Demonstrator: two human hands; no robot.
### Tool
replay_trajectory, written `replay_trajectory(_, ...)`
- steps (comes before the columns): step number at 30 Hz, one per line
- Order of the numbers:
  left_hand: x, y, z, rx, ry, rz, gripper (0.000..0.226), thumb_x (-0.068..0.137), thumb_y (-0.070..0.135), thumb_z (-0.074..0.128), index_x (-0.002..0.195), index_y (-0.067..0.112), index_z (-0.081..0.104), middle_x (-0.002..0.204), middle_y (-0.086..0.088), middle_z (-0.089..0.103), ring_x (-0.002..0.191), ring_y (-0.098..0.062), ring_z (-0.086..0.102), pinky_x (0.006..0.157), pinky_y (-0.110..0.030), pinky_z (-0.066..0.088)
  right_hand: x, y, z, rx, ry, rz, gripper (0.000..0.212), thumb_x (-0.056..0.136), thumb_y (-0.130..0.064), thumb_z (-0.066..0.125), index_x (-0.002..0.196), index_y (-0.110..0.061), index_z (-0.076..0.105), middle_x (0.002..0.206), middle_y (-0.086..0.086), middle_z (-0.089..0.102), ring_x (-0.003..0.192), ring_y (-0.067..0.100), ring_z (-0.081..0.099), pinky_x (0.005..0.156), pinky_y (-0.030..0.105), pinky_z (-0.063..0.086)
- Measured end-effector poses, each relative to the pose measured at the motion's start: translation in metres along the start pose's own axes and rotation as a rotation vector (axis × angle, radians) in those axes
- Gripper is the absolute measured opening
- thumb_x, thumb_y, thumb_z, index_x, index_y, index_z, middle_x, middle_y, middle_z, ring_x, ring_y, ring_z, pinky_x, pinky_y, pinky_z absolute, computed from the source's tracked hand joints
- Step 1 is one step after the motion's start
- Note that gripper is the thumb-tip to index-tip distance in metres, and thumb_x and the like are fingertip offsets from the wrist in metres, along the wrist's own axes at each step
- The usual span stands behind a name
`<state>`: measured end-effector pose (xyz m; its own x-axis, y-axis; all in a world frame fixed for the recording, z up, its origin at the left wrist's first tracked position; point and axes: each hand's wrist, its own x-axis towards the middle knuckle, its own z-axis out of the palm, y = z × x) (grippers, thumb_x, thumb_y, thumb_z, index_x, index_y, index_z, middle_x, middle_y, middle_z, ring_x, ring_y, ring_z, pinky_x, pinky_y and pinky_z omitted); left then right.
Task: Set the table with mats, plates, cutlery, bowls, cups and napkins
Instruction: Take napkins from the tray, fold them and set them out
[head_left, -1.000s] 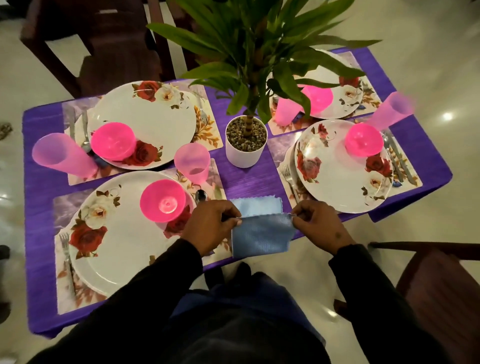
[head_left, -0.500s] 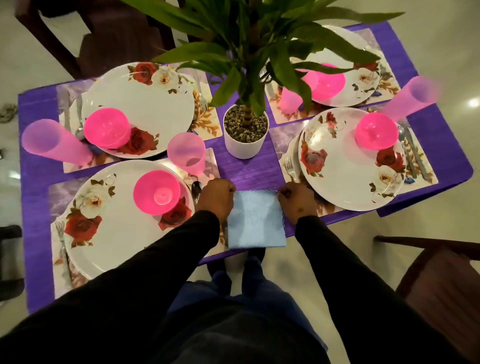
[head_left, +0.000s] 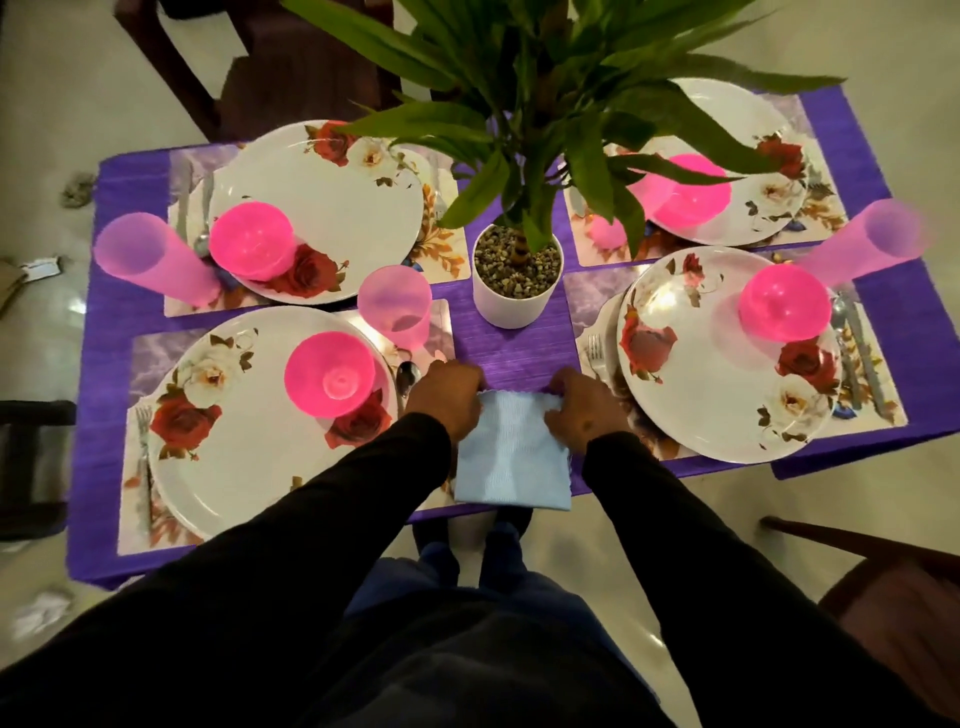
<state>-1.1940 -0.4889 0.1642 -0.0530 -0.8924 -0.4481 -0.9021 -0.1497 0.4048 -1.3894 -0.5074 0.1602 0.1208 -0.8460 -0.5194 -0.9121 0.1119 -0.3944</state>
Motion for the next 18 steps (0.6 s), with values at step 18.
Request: replay_trajectory(18,-0.005,-0.009,0.006,-0.650,0.109,-0.126,0.026,0.085,0.015,0.076,0.109,0.014,0.066,0.089,0.005,0.059,0.077,-0.011,0.055,0.070,-0.026,0.042,0.026,0.008,-0.019,0.151,-0.011,-0.099,0.023,0.083,-0.020,0.071,0.104,-0.009,0.068,0.101,0.003,0.063,0.091,0.020,0.056,0.080,0.030,0.043)
